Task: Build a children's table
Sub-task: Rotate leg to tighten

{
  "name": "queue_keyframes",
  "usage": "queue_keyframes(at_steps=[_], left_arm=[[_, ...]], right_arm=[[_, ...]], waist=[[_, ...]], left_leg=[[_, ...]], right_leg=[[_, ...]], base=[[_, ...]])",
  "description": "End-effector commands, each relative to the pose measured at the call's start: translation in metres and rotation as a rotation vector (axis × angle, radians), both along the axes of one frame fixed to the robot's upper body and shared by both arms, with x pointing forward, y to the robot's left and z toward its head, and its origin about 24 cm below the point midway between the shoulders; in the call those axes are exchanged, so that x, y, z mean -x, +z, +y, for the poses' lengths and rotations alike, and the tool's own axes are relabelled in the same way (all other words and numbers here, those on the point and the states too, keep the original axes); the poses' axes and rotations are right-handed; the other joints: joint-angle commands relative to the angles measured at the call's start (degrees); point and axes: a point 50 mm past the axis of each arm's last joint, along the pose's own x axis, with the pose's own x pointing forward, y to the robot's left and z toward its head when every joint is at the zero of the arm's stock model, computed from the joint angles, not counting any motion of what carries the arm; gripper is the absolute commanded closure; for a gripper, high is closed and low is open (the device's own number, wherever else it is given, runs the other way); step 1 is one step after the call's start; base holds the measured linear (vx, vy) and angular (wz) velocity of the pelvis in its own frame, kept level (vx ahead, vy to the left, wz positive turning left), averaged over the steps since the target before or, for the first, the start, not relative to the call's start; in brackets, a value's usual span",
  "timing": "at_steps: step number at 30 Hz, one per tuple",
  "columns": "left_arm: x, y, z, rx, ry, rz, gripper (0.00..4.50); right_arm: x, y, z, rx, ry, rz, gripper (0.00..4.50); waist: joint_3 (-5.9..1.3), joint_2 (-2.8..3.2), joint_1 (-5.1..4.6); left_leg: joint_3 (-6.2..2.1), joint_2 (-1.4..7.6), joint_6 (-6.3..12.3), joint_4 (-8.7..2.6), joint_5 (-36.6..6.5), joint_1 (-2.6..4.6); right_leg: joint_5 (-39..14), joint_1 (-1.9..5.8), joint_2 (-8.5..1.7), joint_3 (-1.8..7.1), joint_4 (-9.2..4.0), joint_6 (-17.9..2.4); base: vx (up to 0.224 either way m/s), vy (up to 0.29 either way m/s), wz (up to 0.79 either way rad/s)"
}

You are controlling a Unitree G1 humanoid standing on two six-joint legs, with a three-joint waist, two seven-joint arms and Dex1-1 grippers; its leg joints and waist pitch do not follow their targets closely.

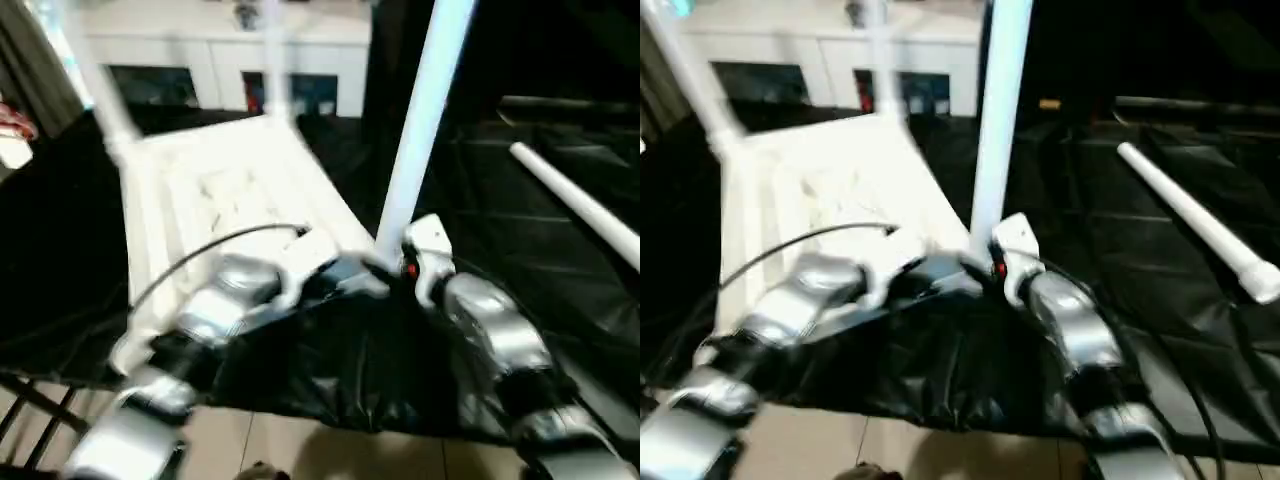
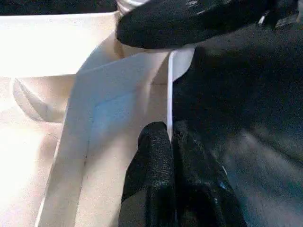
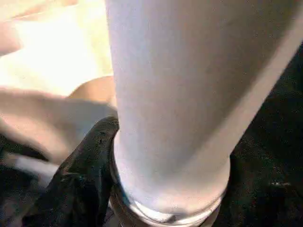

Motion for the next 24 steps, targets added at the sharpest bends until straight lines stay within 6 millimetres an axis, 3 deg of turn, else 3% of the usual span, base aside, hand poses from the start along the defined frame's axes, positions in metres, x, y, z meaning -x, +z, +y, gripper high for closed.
queue_keyframes(at_steps=[1,4,5,8,13,21,24], left_arm=[[-0.012,0.017,-0.004,0.023,0.072,-0.081,4.5],[-0.01,0.017,-0.01,0.031,0.039,-0.096,4.5],[-0.009,0.018,-0.011,0.034,0.023,-0.102,4.5],[-0.004,0.016,-0.016,0.033,-0.04,-0.107,4.5],[0.003,0.015,-0.013,0.036,-0.122,-0.105,4.5],[0.013,0.017,0.0,0.032,-0.284,-0.108,4.5],[0.022,0.017,0.008,0.027,-0.384,-0.076,4.5]], right_arm=[[0.006,-0.017,0.019,-0.003,0.002,0.078,1.79],[0.007,-0.017,0.025,-0.026,0.017,0.07,1.79],[0.008,-0.017,0.026,-0.035,0.023,0.07,1.23],[0.005,-0.013,0.026,-0.093,0.022,0.072,1.02],[0.004,-0.005,0.019,-0.043,0.091,0.014,0.49],[0.017,0.008,0.0,0.015,0.357,-0.026,0.49],[0.026,0.012,-0.009,0.057,0.486,-0.017,0.49]], waist=[[-3.71,-0.94,0.11],[-3.8,-0.96,0.09],[-3.78,-0.99,0.03],[-3.76,-0.8,0.03],[-3.74,-0.74,-0.2],[-3.99,-0.74,0.51],[-3.89,-0.69,1.19]], left_leg=[[-3.33,5.6,-1.07,-4.71,-15.7,1.48],[-3.17,5.63,0.22,-4.61,-14.2,1.39],[-3.16,5.63,0.65,-4.61,-13.8,1.27],[-3.18,5.72,1.15,-4.64,-14.0,1.29],[-3.12,5.75,0.6,-4.77,-14.7,1.35],[-2.87,5.97,3.06,-4.37,-11.2,1.2],[-2.84,6.09,2.82,-4.4,-12.0,1.38]], right_leg=[[-17.5,1.79,-6.62,4.04,-5.23,-10.7],[-14.6,1.92,-6.59,4.06,-5.0,-10.8],[-14.1,2.0,-6.56,4.04,-4.93,-10.8],[-14.0,2.02,-6.65,4.08,-4.99,-11.0],[-13.5,1.93,-6.43,4.06,-4.83,-11.3],[-7.3,2.13,-6.28,4.03,-4.01,-12.4],[-9.4,1.98,-6.36,3.99,-4.2,-12.4]], base=[[0.0,0.0,0.0],[0.0,0.0,0.0],[0.0,0.0,0.0],[0.0,0.0,0.0],[0.0,0.0,0.0],[0.0,0.0,0.0],[0.0,0.0,0.0]])
